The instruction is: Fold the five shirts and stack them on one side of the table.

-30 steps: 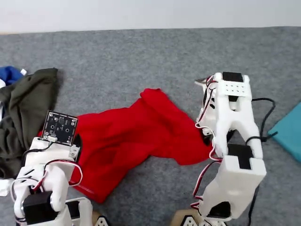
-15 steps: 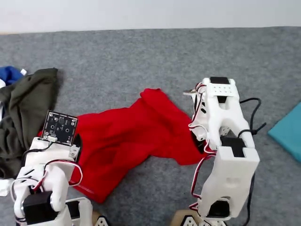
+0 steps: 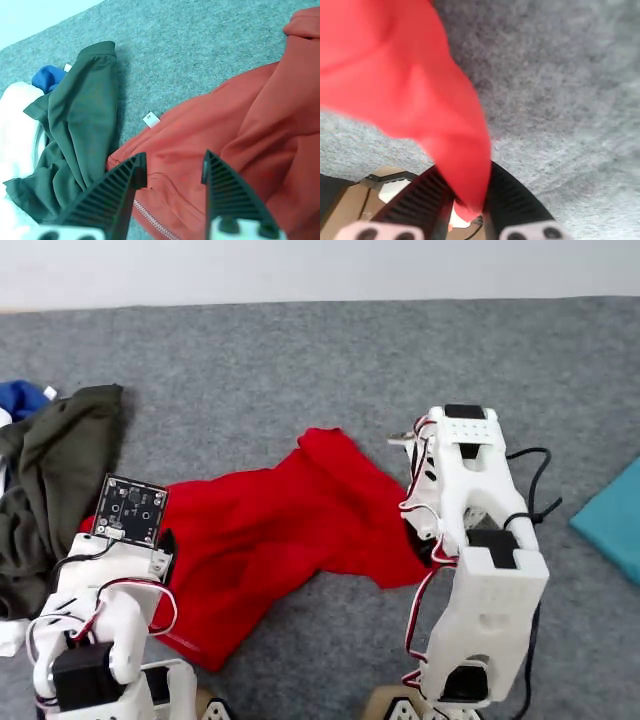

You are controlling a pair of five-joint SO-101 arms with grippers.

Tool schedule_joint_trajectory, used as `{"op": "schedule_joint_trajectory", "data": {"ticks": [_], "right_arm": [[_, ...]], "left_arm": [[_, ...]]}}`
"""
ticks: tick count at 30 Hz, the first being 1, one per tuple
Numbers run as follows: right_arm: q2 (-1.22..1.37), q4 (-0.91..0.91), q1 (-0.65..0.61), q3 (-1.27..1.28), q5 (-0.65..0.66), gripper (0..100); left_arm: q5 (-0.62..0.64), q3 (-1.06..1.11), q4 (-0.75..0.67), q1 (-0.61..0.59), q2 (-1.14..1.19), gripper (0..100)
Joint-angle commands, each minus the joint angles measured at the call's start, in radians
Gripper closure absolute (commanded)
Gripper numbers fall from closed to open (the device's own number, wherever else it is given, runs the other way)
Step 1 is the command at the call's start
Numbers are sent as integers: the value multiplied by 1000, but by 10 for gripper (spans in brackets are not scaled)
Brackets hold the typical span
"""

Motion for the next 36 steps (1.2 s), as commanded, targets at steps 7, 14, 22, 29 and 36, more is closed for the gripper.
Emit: {"op": "schedule_joint_trajectory", "data": {"ticks": [7, 14, 22, 29, 36], "right_arm": [[-398, 39, -24, -52, 43, 989], [-545, 10, 77, -48, 35, 989], [-519, 10, 91, -46, 35, 989], [-519, 12, 94, -46, 35, 989], [-521, 12, 99, -46, 34, 989]], "left_arm": [[12, -38, -21, 2, 5, 813], [12, -36, -25, 32, 52, 844], [6, -263, 52, 222, 474, 877], [-149, -433, 256, 390, 769, 868], [-339, -432, 328, 391, 904, 800]]}}
